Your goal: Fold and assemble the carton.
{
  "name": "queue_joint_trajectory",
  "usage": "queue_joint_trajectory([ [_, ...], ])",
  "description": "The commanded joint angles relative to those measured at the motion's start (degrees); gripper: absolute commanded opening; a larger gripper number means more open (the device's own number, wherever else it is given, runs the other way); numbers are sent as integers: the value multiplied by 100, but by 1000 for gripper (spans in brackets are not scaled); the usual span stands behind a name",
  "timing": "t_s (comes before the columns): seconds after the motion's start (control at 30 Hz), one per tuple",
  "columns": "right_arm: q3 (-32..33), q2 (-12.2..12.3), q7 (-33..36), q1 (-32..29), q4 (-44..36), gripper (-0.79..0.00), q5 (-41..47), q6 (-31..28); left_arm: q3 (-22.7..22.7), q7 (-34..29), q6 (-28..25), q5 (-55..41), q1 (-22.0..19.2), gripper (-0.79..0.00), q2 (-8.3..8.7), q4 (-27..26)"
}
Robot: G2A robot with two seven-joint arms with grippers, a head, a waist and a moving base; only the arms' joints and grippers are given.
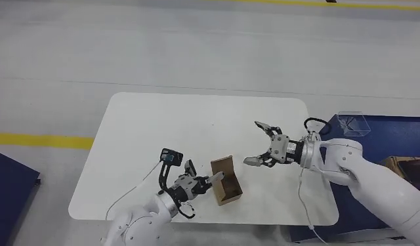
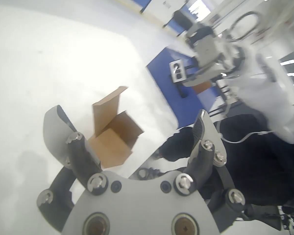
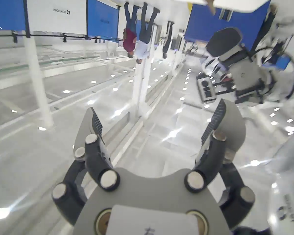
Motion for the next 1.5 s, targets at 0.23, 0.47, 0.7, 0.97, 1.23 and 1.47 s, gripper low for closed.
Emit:
queue_joint_trajectory([
  [0.23, -193, -54, 72, -64, 117, 0, -2724, -140, 386, -376, 926, 1357, -207, 0, -25, 341],
  [0.47, -603, -119, -150, -109, -361, 0, -5252, 589, 534, -854, 929, 1690, -288, 0, -24, 464],
  [0.7, -1097, -318, -118, -124, -625, 0, -7102, 1073, 725, -763, 992, 1756, -369, 0, -74, 619],
  [0.97, -1322, -557, 351, -129, -550, 0, -7910, 1041, 936, -766, 1262, 1833, -646, 0, -165, 946],
  [1.23, -1354, -795, 711, -178, -349, 0, -8078, 857, 1071, -846, 1454, 1871, -813, 0, -238, 1171],
  [1.47, -1404, -1028, 889, -197, -72, 0, -8185, 910, 1142, -851, 1519, 1858, -906, 0, -292, 1298],
])
